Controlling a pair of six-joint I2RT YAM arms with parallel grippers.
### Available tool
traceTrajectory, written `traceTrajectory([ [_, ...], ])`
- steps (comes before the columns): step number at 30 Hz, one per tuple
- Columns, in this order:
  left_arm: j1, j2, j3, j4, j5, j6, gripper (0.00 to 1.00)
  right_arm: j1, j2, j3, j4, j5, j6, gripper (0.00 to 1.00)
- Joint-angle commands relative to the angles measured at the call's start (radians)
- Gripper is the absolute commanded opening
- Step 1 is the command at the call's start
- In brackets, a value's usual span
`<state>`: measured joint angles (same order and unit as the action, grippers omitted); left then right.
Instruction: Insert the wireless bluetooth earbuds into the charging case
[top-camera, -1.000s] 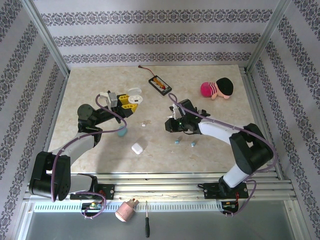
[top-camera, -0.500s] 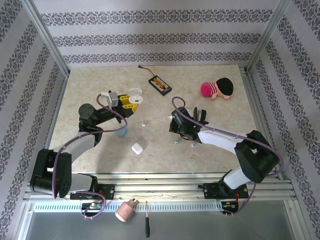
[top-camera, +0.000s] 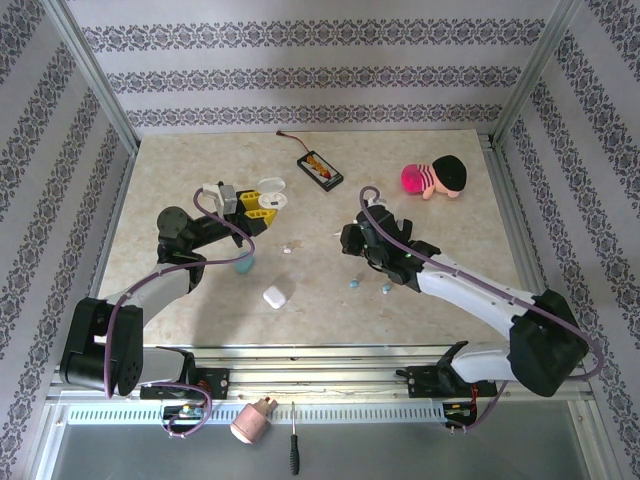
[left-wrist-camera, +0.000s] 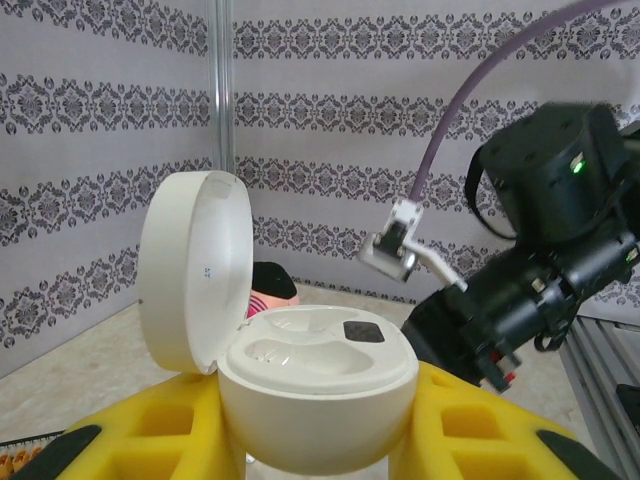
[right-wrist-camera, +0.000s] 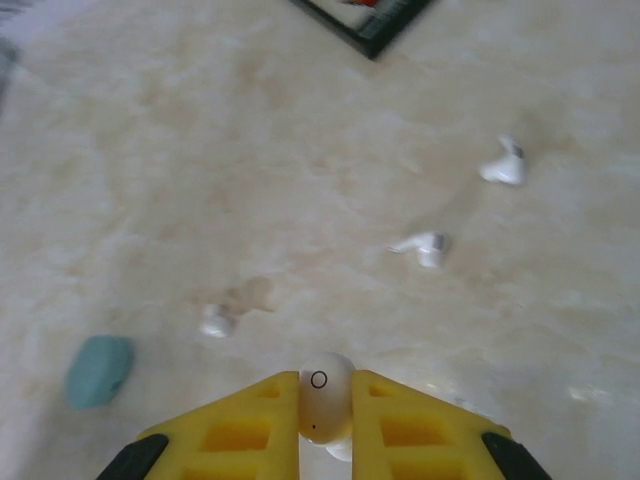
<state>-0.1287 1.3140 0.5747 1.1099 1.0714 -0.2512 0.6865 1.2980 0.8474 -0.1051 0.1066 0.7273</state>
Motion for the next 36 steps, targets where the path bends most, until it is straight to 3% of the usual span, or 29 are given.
traceTrajectory([
  [1, 0.011, -0.009, 0.038, 0.028, 0.037, -0.017, 0.30, 0.019, -0.061, 0.069, 0.079, -0.143, -0.145, 0.15],
  [7, 0.011, 0.001, 0.051, 0.016, 0.083, -0.047, 0.30, 0.027, -0.124, 0.128, 0.112, -0.369, -0.301, 0.15],
  [16, 0.003, 0.010, 0.063, 0.065, 0.161, -0.169, 0.30, 0.037, -0.051, 0.289, 0.132, -0.608, -0.397, 0.14],
  [24, -0.003, -0.001, 0.067, 0.064, 0.183, -0.187, 0.30, 0.060, 0.047, 0.406, 0.100, -0.644, -0.458, 0.14],
  [36, -0.015, -0.020, 0.059, 0.066, 0.188, -0.198, 0.30, 0.051, 0.103, 0.417, 0.130, -0.602, -0.464, 0.14],
])
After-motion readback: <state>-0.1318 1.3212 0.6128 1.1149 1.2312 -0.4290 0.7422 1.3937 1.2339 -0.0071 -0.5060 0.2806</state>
